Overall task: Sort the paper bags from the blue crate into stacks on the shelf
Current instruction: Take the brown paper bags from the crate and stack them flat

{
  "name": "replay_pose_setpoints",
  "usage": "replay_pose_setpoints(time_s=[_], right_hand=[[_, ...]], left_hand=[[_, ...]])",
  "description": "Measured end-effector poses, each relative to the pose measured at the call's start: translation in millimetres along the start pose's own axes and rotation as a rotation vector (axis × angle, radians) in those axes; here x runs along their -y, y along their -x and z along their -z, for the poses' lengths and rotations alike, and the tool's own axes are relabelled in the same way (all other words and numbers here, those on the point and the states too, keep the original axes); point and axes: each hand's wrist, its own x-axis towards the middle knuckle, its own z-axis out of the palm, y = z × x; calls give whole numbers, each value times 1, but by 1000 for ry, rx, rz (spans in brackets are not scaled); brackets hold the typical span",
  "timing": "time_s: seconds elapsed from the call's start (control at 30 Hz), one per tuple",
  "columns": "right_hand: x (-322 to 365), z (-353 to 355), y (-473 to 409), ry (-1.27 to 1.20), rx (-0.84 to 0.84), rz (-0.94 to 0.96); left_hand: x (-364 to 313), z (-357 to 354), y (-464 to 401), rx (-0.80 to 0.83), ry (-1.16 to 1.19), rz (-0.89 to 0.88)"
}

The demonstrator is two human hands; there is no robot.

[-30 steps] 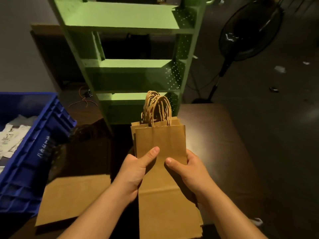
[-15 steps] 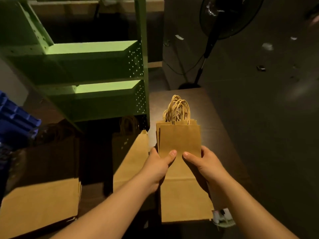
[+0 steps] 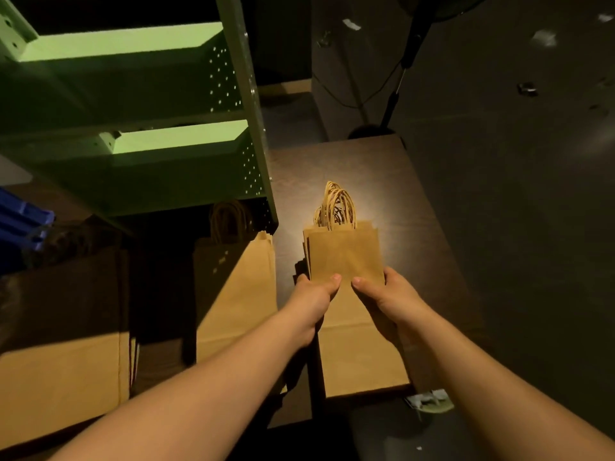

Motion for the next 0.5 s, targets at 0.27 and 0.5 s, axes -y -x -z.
replay_pose_setpoints(time_s=[0.27, 0.5], right_hand=[[-12, -5, -9, 187, -125, -38], [-15, -10, -14, 103, -126, -70]], left_hand=[[24, -5, -31, -209, -213, 23], [13, -3, -5, -167, -172, 38]])
